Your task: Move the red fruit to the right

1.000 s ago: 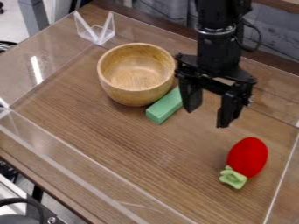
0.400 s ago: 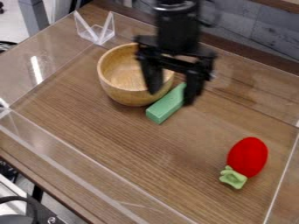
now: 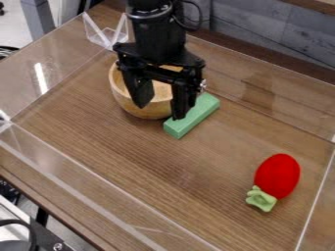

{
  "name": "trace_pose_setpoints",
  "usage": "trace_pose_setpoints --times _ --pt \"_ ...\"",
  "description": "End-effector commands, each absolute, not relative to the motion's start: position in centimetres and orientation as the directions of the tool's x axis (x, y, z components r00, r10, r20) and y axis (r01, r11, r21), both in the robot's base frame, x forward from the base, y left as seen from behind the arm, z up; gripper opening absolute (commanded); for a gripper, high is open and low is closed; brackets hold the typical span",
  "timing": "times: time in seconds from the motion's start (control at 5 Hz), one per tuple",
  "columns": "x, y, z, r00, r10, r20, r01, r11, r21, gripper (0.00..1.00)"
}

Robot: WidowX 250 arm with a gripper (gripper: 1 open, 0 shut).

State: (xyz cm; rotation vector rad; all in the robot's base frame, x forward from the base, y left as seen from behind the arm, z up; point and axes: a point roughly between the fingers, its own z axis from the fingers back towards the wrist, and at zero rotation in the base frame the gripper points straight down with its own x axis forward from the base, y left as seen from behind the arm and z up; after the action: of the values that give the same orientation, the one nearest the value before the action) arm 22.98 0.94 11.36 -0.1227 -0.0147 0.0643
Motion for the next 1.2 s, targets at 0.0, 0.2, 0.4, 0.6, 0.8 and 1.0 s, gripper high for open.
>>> trace_pose_setpoints --times 0.0,0.2,0.4,0.6,0.8,1.0 --pt "23.5 1.5 12.4 0.994 0.095 0.061 -0.088 0.989 -0.117 1.00" --pt "24.7 2.2 12.5 0.989 0.137 0.061 -0.130 0.985 -0.111 1.00" --pt "25.9 2.9 12.6 0.982 0.180 0.066 -0.172 0.979 -0.107 1.00" --pt "25.4 2.6 11.6 0.978 0.196 0.067 -0.188 0.976 -0.105 1.00" --pt "24.7 2.1 10.6 0.976 0.207 0.072 -0.199 0.974 -0.104 1.00" --pt "24.8 2.6 11.8 0.981 0.177 0.079 -0.169 0.981 -0.099 1.00"
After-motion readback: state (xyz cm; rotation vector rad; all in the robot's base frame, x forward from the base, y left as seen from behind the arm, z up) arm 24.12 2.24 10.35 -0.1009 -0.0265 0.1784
